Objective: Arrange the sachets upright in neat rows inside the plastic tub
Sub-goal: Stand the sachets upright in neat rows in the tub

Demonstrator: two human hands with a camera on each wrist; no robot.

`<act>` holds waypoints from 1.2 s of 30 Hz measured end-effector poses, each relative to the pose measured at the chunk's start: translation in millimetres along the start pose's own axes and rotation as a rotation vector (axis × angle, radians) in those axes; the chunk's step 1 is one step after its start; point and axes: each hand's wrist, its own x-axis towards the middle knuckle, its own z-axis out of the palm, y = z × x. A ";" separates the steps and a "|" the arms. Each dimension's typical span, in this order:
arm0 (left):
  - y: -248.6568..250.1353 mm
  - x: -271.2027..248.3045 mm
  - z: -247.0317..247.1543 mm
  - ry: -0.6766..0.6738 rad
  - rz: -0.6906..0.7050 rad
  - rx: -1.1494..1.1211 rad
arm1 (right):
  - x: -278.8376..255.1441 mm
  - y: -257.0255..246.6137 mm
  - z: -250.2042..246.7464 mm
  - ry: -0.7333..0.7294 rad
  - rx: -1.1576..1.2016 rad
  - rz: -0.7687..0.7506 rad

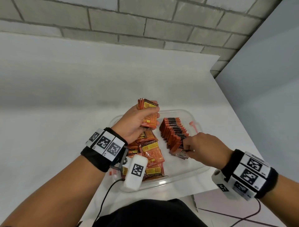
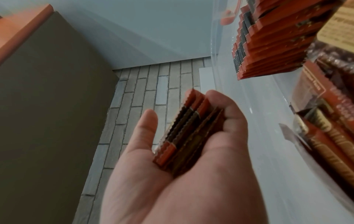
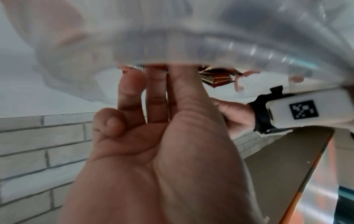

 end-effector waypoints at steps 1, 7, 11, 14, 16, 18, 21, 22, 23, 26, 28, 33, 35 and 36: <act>0.3 -0.3 0.3 0.002 -0.003 0.001 | 2.0 -1.8 0.9 -0.008 -0.039 0.001; 2.1 -2.8 -0.3 0.011 -0.002 0.008 | 3.6 -8.2 1.7 -0.039 -0.207 -0.002; 2.4 -3.3 0.3 0.010 -0.003 0.023 | 4.0 -10.8 2.5 -0.058 -0.253 -0.012; 2.5 -3.5 0.3 0.009 -0.006 0.030 | 6.0 -11.8 3.9 -0.052 -0.289 -0.009; 2.7 -3.6 0.4 0.012 -0.008 0.031 | 7.0 -11.1 5.7 -0.047 -0.302 -0.013; 2.6 -3.9 0.5 0.015 -0.006 0.027 | 7.4 -9.6 5.9 -0.038 -0.295 -0.008; 2.0 -3.7 0.8 0.017 -0.001 0.018 | 7.2 -6.8 2.5 -0.013 -0.255 -0.011; 1.9 -3.5 0.8 0.017 -0.001 0.015 | 6.7 -6.3 1.1 -0.006 -0.245 -0.017; 1.7 -3.1 0.8 0.017 -0.001 0.012 | 6.2 -5.8 0.2 0.000 -0.233 -0.022; 0.6 -1.5 0.4 0.013 -0.002 0.001 | 5.8 -3.4 0.8 0.008 -0.230 -0.022; -0.8 -0.4 0.4 0.015 -0.006 -0.021 | 5.1 -2.0 1.2 0.025 -0.222 -0.013; -1.8 -0.7 -0.3 -0.023 -0.055 -0.135 | 0.2 -2.1 -9.1 0.118 -0.110 0.012; -2.4 -1.7 -0.2 -0.083 -0.051 -0.109 | -1.0 -1.2 -20.8 0.242 0.118 -0.017; -2.8 -2.7 0.5 -0.116 -0.042 -0.069 | -1.0 -2.5 -28.1 0.325 0.269 -0.041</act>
